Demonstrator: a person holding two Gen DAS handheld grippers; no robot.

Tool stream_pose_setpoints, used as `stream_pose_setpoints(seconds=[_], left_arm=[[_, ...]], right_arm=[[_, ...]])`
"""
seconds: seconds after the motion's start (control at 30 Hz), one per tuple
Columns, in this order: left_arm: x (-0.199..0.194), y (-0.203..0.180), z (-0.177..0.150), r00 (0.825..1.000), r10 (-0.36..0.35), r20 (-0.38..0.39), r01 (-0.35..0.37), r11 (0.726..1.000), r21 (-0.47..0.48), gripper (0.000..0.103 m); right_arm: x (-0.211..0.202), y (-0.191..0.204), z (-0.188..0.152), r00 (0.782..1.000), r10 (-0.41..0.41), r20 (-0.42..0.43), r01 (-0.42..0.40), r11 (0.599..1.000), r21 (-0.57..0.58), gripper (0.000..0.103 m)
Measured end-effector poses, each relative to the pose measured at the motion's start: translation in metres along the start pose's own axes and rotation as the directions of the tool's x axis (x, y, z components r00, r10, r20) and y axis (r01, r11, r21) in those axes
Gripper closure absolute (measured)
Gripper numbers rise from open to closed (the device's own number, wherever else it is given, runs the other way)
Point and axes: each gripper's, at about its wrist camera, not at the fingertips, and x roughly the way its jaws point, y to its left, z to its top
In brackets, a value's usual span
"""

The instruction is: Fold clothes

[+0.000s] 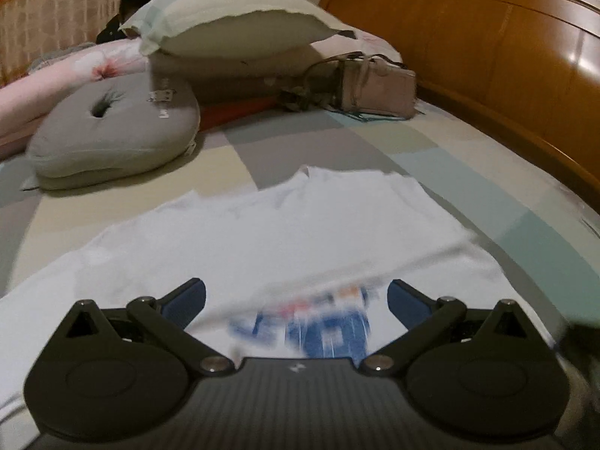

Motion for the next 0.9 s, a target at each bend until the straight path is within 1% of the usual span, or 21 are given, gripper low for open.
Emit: stream_pose_setpoints(seconds=[0.03, 0.13, 0.2, 0.23, 0.37, 0.53, 0.7, 0.77, 0.83, 0.9], left_arm=[[0.016, 0.0, 0.003, 1.0, -0.005, -0.004, 0.005, 1.0, -0.01, 0.001], [0.05, 0.005, -0.001, 0.998, -0.021, -0.056, 0.018, 0.998, -0.062, 0.001], [0.061, 0.008, -0.013, 0.994, -0.037, -0.103, 0.027, 0.995, -0.095, 0.001], [0.06, 0.01, -0.019, 0.994, -0.04, -0.104, 0.03, 0.995, -0.099, 0.001], [0.043, 0.008, -0.035, 0.996, -0.026, -0.089, 0.022, 0.999, -0.043, 0.001], [0.025, 0.012, -0.037, 0.992, 0.007, -0.127, -0.015, 0.997, -0.069, 0.001], [0.008, 0.017, -0.038, 0.985, 0.038, -0.166, -0.054, 0.994, -0.094, 0.001], [-0.001, 0.017, -0.041, 0.983, 0.048, -0.179, -0.067, 0.992, -0.104, 0.001], [-0.016, 0.013, -0.05, 0.983, 0.048, -0.177, -0.069, 0.991, -0.118, 0.001], [-0.031, 0.009, -0.059, 0.983, 0.048, -0.175, -0.071, 0.989, -0.132, 0.001]], right_arm=[[0.001, 0.002, 0.0, 1.0, -0.007, -0.004, 0.007, 1.0, -0.016, 0.0], [0.001, 0.001, -0.002, 1.0, 0.001, -0.003, -0.002, 1.0, -0.02, 0.0], [0.0, -0.003, -0.003, 1.0, 0.015, 0.003, -0.015, 1.0, -0.014, 0.0], [0.0, -0.004, -0.003, 1.0, 0.021, 0.007, -0.021, 1.0, -0.011, 0.0], [-0.001, -0.006, -0.005, 0.999, 0.03, 0.019, -0.03, 0.999, -0.014, 0.0], [-0.001, -0.003, -0.004, 1.0, 0.008, 0.014, -0.008, 0.999, -0.031, 0.0], [-0.013, -0.016, -0.005, 1.0, 0.015, 0.008, -0.015, 1.0, 0.023, 0.0], [-0.019, -0.026, 0.002, 1.0, 0.016, 0.022, -0.017, 0.999, 0.041, 0.0], [-0.021, -0.037, 0.016, 0.997, 0.005, 0.071, -0.008, 0.999, 0.049, 0.0], [-0.011, -0.05, 0.037, 0.993, 0.02, 0.115, -0.028, 0.997, 0.071, 0.0]])
